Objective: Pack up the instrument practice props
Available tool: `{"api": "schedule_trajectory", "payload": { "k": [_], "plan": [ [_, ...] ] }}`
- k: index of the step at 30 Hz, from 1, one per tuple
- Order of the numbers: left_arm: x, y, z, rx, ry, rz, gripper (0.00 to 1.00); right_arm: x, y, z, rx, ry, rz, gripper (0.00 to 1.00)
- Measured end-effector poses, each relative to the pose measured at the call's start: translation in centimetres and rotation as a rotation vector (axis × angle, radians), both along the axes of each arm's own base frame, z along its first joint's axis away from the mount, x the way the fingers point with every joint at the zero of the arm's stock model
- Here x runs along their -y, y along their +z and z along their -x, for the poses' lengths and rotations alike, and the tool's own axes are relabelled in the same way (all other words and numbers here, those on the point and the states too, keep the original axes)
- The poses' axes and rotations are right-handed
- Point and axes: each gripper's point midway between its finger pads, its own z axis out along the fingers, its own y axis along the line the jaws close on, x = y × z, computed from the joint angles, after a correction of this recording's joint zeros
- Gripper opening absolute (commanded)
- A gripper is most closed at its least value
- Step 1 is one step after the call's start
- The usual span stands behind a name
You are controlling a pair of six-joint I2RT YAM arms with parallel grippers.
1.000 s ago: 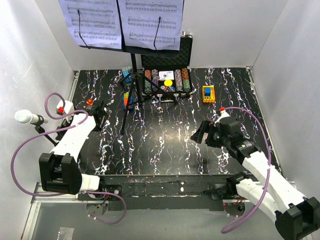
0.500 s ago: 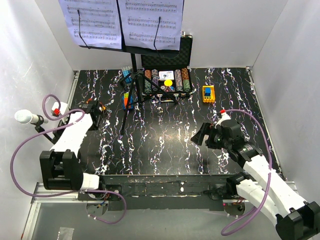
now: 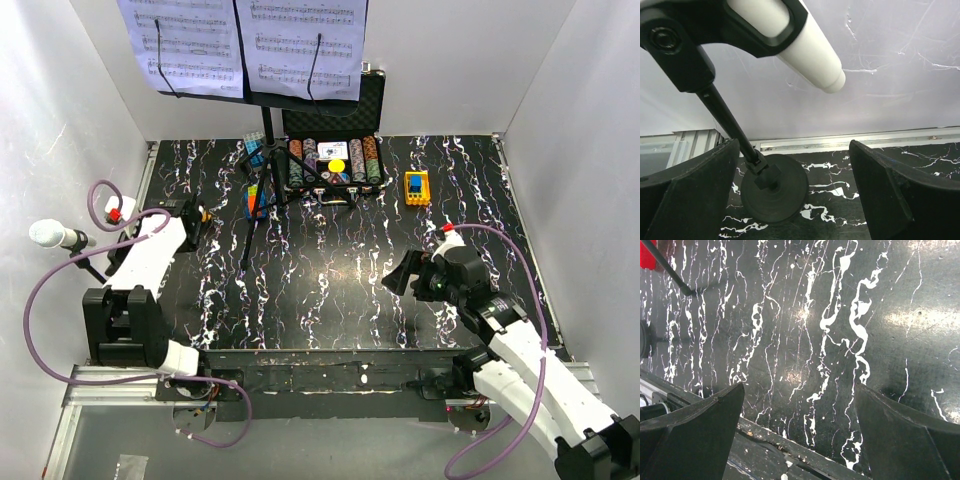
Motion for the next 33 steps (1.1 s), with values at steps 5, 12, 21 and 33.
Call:
{"api": "schedule_trajectory", "payload": {
  "k": [5,12,21,33],
  "plan": [
    [-0.4,0.8,0.8,0.011,0.011,0.0,0.97,0.2,0.0,0.0,0.016,-0.011,0.001,0.98],
    [-0.8,0.9,1.7,-0.03,0.027,-0.001,0.98,0.3,0.5,0.0,0.046,-0.01,0.003,0.98],
    [-1.8,0.4,2.2,-0.065,0.071,0.0,0.98,0.3,0.7,0.3,0.081,0.0,0.03,0.98],
    [-2.4,-0.2,1.2,-0.064,0.1,-0.001,0.92,0.6,0.7,0.2,0.114,-0.016,0.068,0.98]
  ]
}}
